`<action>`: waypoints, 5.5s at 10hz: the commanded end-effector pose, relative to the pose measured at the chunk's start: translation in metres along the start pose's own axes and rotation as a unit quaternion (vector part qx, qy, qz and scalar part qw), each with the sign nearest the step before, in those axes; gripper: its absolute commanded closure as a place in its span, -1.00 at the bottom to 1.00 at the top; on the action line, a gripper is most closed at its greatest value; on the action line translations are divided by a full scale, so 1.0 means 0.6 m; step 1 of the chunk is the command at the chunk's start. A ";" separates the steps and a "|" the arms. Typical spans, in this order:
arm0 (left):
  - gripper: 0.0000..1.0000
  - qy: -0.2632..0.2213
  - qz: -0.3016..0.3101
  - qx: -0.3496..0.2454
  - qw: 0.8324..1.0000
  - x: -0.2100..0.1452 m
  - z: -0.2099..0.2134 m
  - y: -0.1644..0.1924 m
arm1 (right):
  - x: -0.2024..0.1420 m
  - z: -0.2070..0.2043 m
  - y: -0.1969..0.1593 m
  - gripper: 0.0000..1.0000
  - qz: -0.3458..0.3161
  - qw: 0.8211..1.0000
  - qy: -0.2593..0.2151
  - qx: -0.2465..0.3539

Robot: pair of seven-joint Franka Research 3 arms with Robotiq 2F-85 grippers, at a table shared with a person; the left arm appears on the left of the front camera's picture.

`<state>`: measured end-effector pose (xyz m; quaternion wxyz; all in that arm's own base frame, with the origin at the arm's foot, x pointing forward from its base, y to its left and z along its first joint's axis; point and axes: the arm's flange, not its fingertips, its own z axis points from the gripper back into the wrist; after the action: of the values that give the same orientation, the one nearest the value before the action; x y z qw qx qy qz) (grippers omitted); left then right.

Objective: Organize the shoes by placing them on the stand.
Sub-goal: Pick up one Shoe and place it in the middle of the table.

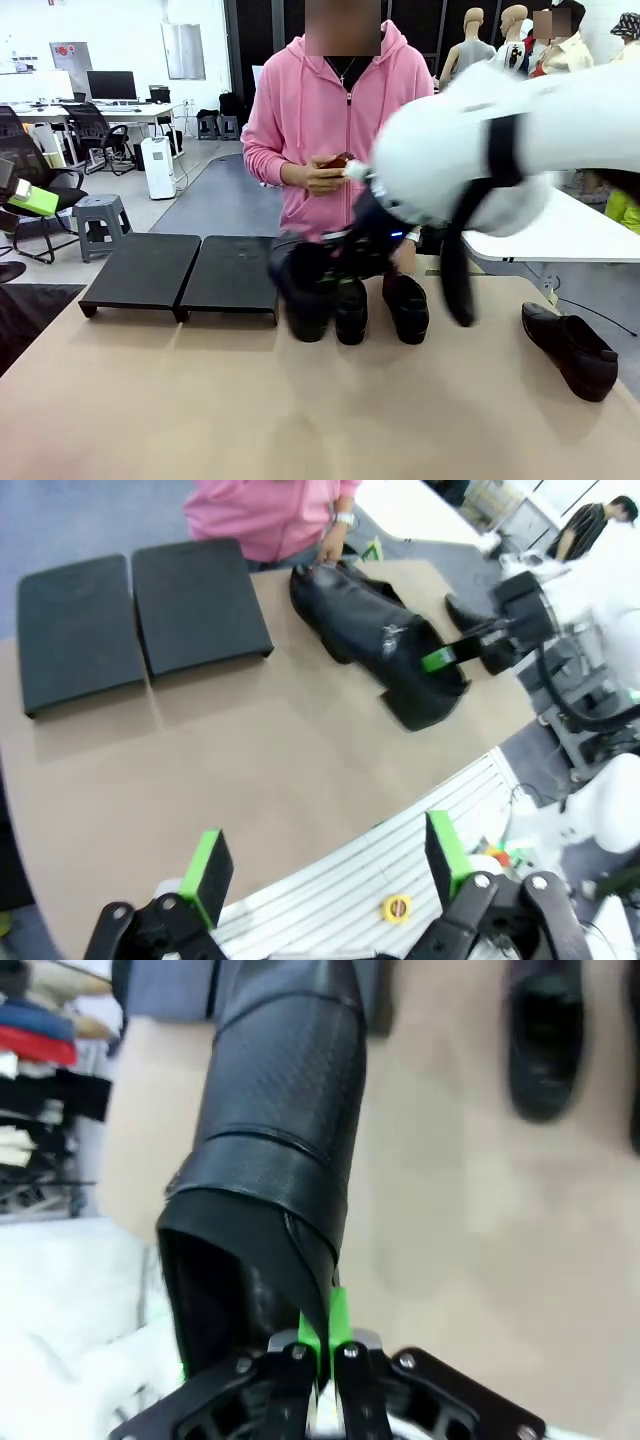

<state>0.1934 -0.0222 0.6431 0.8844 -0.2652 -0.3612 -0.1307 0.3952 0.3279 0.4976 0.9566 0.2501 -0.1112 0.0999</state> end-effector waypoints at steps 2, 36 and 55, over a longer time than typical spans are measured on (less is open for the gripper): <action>-1.00 -0.004 -0.003 -0.009 1.000 0.001 0.000 0.003 | 0.059 -0.083 0.054 1.00 -0.050 0.996 0.062 -0.027; -1.00 -0.004 -0.003 -0.009 1.000 0.001 0.000 0.003 | -0.110 -0.002 0.060 -1.00 0.046 0.990 0.124 -0.054; -1.00 -0.004 -0.003 -0.009 1.000 0.001 0.000 0.003 | -0.346 0.473 -0.504 -1.00 -0.124 0.949 -0.168 0.235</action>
<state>0.1935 -0.0212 0.6433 0.8841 -0.2659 -0.3616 -0.1303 0.2243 -0.0999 0.5466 0.8478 0.4873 -0.2028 -0.0512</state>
